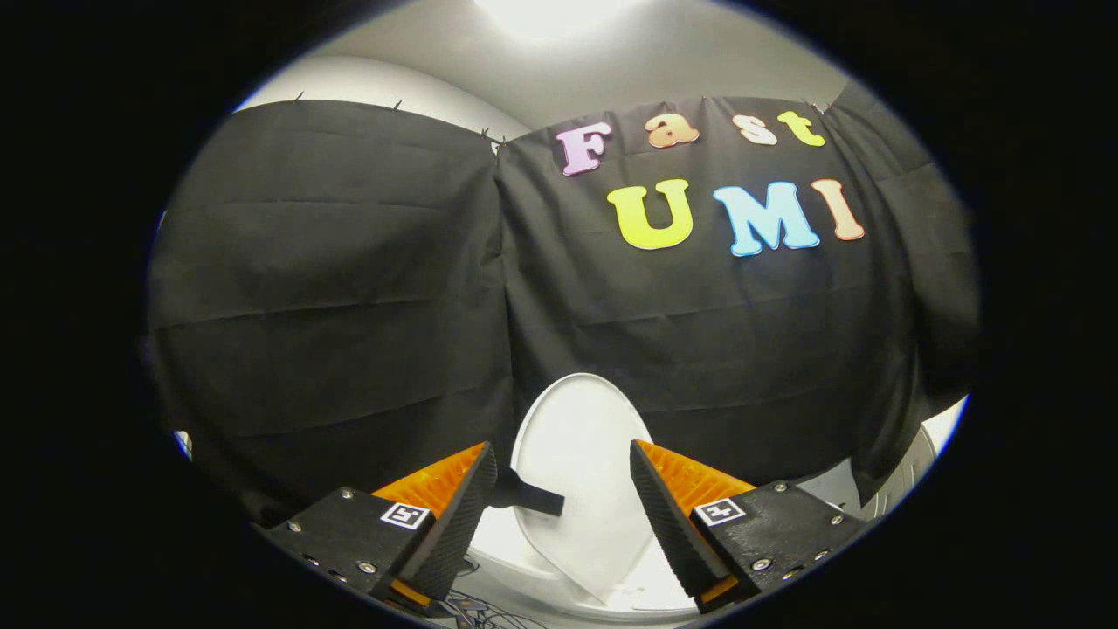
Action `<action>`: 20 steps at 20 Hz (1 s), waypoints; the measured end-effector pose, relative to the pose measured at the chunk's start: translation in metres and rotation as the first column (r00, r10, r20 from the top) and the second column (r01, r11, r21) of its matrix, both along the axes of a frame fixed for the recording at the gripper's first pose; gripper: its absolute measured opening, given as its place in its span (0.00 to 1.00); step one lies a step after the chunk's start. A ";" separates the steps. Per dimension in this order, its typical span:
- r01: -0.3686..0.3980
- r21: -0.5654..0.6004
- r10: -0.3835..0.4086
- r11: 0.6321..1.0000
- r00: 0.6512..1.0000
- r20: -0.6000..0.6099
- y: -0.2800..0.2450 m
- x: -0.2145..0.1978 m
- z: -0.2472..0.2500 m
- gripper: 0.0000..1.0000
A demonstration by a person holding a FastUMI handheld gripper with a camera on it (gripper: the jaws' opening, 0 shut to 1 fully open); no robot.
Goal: Open the toilet lid.
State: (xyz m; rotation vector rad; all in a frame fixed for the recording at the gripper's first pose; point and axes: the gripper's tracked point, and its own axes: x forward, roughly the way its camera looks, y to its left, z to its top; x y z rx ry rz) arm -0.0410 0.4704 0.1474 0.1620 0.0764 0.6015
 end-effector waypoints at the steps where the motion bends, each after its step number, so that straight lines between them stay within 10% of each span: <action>1: 0.018 0.002 -0.018 1.000 1.000 0.011 -0.013 0.002 0.002 0.94; 20: 0.363 -0.015 -0.358 0.932 0.925 0.124 -0.230 0.073 0.020 0.94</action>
